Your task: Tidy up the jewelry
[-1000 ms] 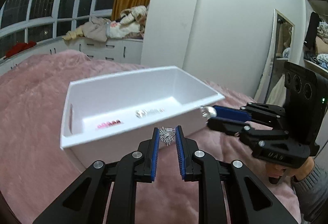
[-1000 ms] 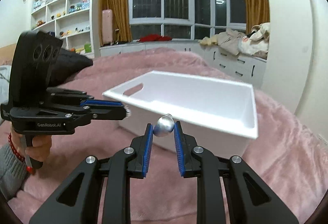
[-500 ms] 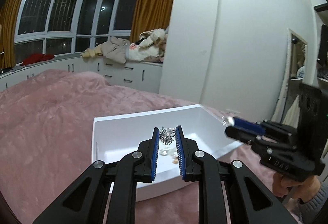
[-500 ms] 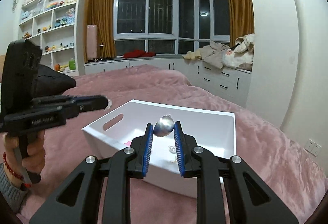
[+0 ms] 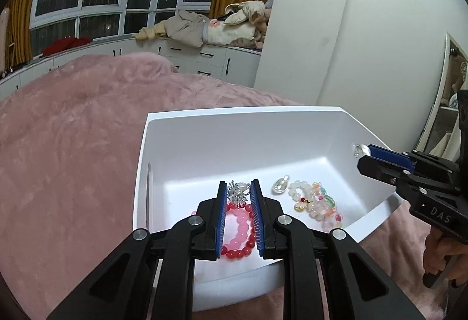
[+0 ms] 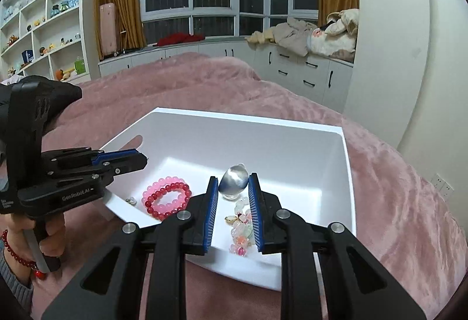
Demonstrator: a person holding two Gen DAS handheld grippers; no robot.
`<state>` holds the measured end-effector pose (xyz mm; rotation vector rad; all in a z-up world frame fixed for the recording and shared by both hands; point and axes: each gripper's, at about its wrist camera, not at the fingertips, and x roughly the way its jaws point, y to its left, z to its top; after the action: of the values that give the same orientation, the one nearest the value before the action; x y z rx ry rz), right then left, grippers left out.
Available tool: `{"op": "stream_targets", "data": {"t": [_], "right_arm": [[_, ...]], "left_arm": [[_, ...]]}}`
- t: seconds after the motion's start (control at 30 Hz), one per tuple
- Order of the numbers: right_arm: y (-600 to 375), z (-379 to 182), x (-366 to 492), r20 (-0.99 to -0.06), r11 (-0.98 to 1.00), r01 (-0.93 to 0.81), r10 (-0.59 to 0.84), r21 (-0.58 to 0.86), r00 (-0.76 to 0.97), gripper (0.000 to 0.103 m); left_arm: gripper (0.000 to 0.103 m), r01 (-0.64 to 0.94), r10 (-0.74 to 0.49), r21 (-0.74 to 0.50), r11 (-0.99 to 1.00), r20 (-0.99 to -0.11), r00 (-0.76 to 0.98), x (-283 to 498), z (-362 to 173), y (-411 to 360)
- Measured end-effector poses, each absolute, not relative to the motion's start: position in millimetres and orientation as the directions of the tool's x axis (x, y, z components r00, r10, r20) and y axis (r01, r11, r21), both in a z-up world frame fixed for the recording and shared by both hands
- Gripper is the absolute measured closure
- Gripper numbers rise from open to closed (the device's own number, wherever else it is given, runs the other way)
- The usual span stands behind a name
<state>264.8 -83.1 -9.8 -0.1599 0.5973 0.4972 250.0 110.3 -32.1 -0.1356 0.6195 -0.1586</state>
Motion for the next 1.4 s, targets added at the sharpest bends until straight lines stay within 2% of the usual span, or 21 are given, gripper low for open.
{"op": "stream_targets", "data": {"t": [0.07, 0.17, 0.2, 0.27, 0.33, 0.37, 0.4, 0.43, 0.5, 0.6, 0.77, 1.0, 1.17, 1.4], "right_arm": [[-79.6, -13.8, 269.6, -0.589, 0.871, -0.491, 0.403, 0.011, 0.701, 0.081], [-75.4, -18.2, 274.0, -0.606, 0.871, -0.491, 0.401, 0.019, 0.687, 0.08], [-74.7, -19.1, 273.5, -0.606, 0.871, -0.491, 0.403, 0.023, 0.686, 0.076], [-75.5, -18.5, 272.4, -0.599, 0.872, -0.489, 0.406, 0.028, 0.69, 0.064], [-80.0, -15.8, 267.7, -0.582, 0.88, -0.474, 0.404, 0.036, 0.706, 0.044], [-82.1, -13.4, 265.8, -0.573, 0.881, -0.471, 0.406, 0.038, 0.712, 0.041], [-83.9, -10.8, 262.7, -0.563, 0.882, -0.47, 0.408, 0.039, 0.719, 0.034], [-87.7, -5.9, 256.8, -0.542, 0.886, -0.461, 0.407, 0.039, 0.736, 0.02], [-97.4, 5.1, 244.2, -0.486, 0.899, -0.437, 0.399, 0.04, 0.777, 0.004], [-106.0, 21.5, 229.4, -0.455, 0.902, -0.431, 0.391, 0.02, 0.8, 0.005], [-114.1, 46.9, 207.1, -0.446, 0.904, -0.427, 0.379, -0.007, 0.811, 0.005], [-124.2, 67.3, 176.3, -0.503, 0.916, -0.4, 0.339, -0.015, 0.795, 0.005], [-134.5, 73.9, 158.1, -0.521, 0.919, -0.393, 0.331, -0.011, 0.787, 0.005], [-146.1, 69.4, 143.6, -0.536, 0.921, -0.39, 0.329, -0.001, 0.778, 0.005]], "left_arm": [[0.081, 0.117, -0.199, -0.177, 0.977, -0.571, 0.796, 250.5, -32.3, 108.2], [0.07, 0.117, -0.19, -0.162, 0.98, -0.571, 0.799, 250.3, -32.3, 105.9], [0.065, 0.12, -0.19, -0.16, 0.98, -0.567, 0.802, 248.6, -31.6, 104.3], [0.06, 0.124, -0.198, -0.166, 0.978, -0.56, 0.804, 246.0, -30.7, 102.7], [0.059, 0.127, -0.212, -0.187, 0.974, -0.558, 0.802, 246.3, -30.3, 102.9], [0.057, 0.129, -0.217, -0.193, 0.973, -0.559, 0.8, 246.6, -30.0, 102.3], [0.053, 0.129, -0.217, -0.193, 0.973, -0.559, 0.8, 245.9, -28.9, 101.7], [0.05, 0.124, -0.21, -0.189, 0.974, -0.559, 0.802, 244.7, -27.1, 101.1], [0.028, 0.108, -0.198, -0.193, 0.975, -0.546, 0.814, 238.3, -18.3, 102.4], [0.011, 0.1, -0.211, -0.24, 0.966, -0.5, 0.84, 223.5, 1.7, 108.8], [0.009, 0.097, -0.209, -0.249, 0.964, -0.475, 0.855, 195.9, 34.1, 107.5], [0.009, 0.097, -0.154, -0.136, 0.986, -0.513, 0.845, 164.2, 55.9, 78.7], [0.008, 0.082, -0.104, -0.064, 0.995, -0.531, 0.841, 143.1, 59.3, 67.8], [0.008, 0.018, -0.056, -0.072, 0.997, -0.577, 0.815, 129.6, 42.1, 72.7]]}}
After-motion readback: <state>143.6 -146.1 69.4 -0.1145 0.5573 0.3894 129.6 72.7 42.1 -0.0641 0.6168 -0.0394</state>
